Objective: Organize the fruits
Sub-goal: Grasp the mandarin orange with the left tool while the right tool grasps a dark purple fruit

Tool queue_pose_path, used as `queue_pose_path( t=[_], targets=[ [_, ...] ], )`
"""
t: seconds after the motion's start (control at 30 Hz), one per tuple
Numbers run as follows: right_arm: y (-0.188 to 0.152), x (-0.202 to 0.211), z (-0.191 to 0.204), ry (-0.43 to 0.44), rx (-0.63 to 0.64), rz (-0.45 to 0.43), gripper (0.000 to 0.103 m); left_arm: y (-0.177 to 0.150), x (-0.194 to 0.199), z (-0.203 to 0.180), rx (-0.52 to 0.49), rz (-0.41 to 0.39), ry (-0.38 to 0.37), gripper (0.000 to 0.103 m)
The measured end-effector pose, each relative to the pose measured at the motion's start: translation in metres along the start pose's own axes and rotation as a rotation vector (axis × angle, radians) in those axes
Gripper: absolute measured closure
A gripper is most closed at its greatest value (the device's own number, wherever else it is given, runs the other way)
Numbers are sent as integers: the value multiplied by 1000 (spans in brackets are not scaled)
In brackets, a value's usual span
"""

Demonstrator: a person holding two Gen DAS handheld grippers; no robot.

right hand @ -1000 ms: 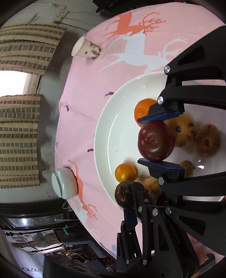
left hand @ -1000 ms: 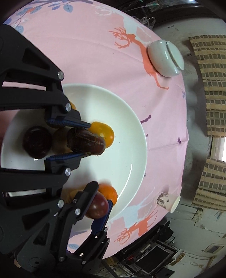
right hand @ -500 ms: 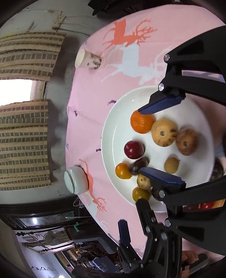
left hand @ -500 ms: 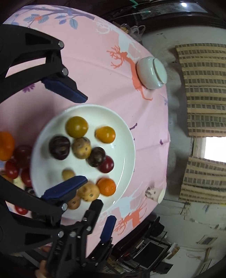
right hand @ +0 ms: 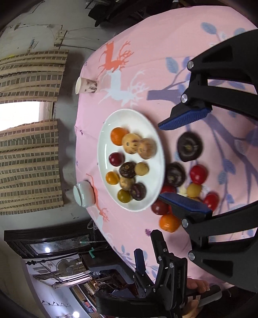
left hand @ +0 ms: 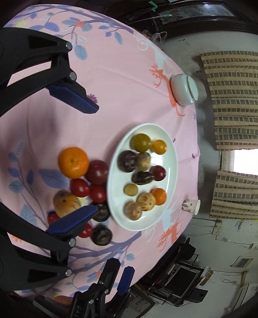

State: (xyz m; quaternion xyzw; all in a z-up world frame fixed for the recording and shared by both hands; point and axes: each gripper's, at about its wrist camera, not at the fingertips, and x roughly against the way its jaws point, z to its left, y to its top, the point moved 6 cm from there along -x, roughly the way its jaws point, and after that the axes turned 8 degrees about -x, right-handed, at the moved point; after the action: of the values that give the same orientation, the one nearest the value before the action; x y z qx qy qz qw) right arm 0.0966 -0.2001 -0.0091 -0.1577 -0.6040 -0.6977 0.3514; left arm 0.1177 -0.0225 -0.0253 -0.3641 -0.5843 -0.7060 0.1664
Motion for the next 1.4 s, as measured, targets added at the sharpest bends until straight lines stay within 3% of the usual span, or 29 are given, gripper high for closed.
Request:
queue_pose_path(
  t=[0.23, 0.43, 0.67, 0.9, 0.97, 1.03, 1.1, 1.13, 1.4],
  targets=[
    [-26, -2, -1, -16, -115, 39, 38, -22, -10, -7, 5, 56, -4, 8],
    [-38, 0, -1, -47, -96, 32, 38, -34, -16, -5, -20, 86, 11, 8],
    [-38, 1, 2, 39, -115, 31, 38, -44, -28, 1, -30, 112, 31, 8],
    [-39, 2, 10, 55, -77, 15, 37, -42, -39, -2, -49, 129, 30, 9],
    [-39, 1, 9, 66, -80, 16, 38, -42, -42, -1, -45, 125, 26, 18],
    [-39, 0, 8, 66, -83, 20, 38, -44, -48, -2, -33, 155, -8, 41],
    [-40, 0, 8, 63, -84, 25, 38, -45, -51, -1, -14, 161, -36, 48],
    [-40, 0, 8, 62, -83, 27, 38, -44, -50, -2, -13, 151, -50, 61],
    [-39, -4, -8, -60, 11, 109, 38, -44, -49, -2, 2, 145, -66, 60]
  ],
)
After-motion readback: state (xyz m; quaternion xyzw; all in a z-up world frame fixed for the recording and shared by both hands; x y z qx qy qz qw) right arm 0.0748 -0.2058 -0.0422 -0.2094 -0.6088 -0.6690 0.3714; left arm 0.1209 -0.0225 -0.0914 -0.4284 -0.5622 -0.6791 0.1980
